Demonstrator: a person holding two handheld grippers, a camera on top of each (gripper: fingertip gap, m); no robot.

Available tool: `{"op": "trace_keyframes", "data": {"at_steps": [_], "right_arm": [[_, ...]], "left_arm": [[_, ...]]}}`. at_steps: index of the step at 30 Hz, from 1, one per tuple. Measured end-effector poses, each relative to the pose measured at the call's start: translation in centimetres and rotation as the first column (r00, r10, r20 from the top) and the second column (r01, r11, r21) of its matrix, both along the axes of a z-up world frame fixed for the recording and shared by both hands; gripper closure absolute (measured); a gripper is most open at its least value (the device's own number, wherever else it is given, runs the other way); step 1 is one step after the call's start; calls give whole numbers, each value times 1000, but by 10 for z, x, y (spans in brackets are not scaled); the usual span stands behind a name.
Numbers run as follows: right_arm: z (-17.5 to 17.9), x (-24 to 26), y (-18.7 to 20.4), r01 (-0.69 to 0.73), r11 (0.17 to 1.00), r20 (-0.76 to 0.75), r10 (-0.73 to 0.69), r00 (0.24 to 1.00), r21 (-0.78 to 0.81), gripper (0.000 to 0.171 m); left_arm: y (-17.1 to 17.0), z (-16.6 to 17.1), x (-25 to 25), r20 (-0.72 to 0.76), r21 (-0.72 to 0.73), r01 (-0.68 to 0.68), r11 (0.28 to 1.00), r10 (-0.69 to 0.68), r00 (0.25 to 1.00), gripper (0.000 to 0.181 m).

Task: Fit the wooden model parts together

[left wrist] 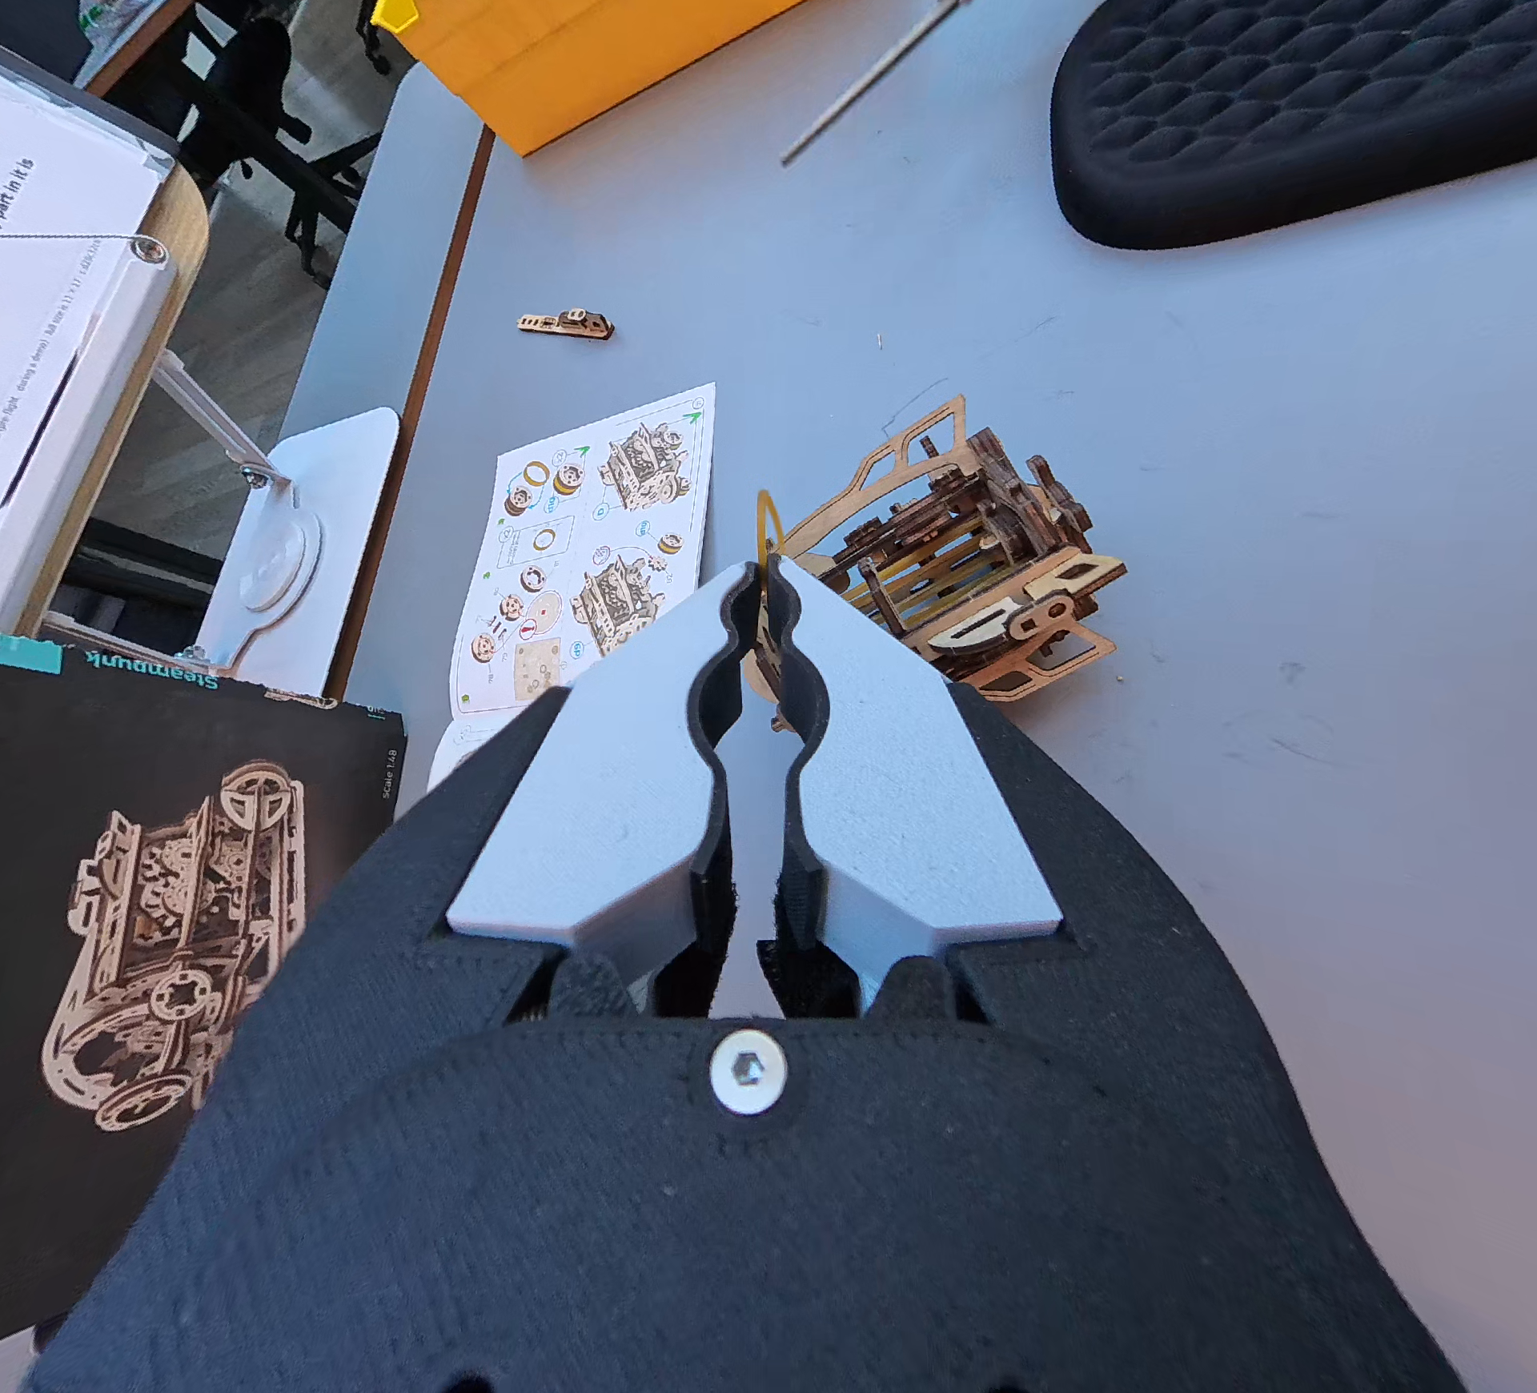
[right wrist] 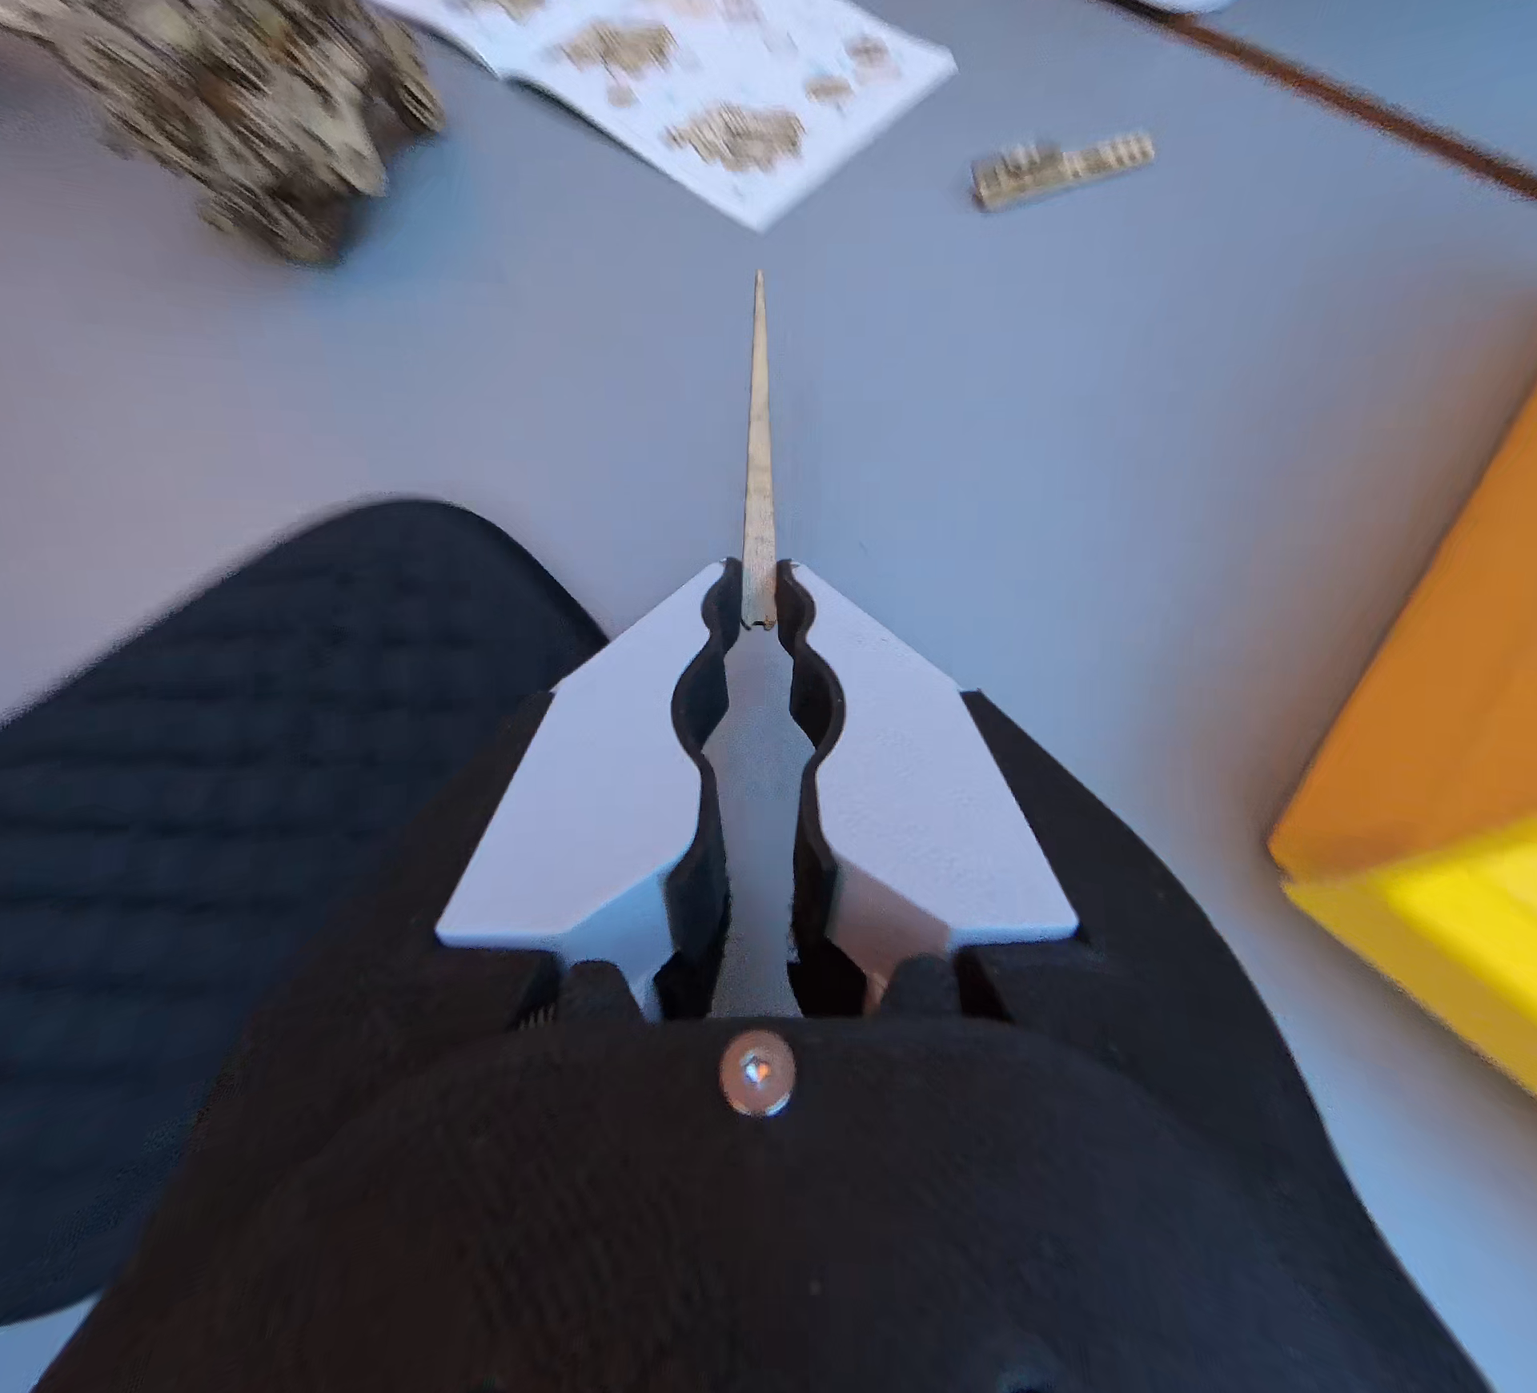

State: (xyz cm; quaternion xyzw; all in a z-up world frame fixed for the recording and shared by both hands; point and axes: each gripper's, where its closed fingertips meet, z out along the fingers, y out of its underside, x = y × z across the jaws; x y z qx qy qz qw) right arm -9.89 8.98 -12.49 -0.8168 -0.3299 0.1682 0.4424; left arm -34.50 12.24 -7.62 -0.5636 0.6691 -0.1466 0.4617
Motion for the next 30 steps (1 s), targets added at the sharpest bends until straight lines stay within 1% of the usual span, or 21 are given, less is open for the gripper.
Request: {"op": "trace_keyframes", "data": {"at_steps": [1,2,4,5,7,9,14,19,26,30], "right_arm": [[23,-20,-4,-47,998,-27,48,999,33,164],[43,-38,-7,-87,993,-6,88,996,81,164],[69,-72,-14,-174,976,83,165,983,131,164],[74,-91,-19,-224,970,83,216,973,98,164],[76,-128,-33,-326,945,14,326,945,-15,164],[73,-148,-38,-366,926,-13,366,930,-97,164],[60,-161,-31,-351,924,87,367,926,-152,164],[51,-167,-30,-338,915,143,373,917,-220,164],[61,-174,-19,-305,908,195,367,910,-287,164],[60,-178,-15,-274,900,216,358,908,-338,164]], "left_arm": [[0,-1,0,-1,-6,-7,1000,7,1000,181],[0,-2,0,-6,-9,-11,1000,11,1000,181],[-2,-4,1,-17,4,-10,1000,10,1000,181],[-3,-5,1,-22,13,-10,1000,10,1000,181],[-3,-7,1,-38,28,-15,999,16,999,181],[-4,-5,1,-35,47,-20,999,21,999,181],[-10,0,4,-22,62,-18,998,19,1000,181],[-8,-8,3,-55,63,-23,998,26,998,181],[-5,-13,1,-94,96,-39,995,48,994,181],[-4,-13,1,-96,116,-43,992,54,994,181]]}}
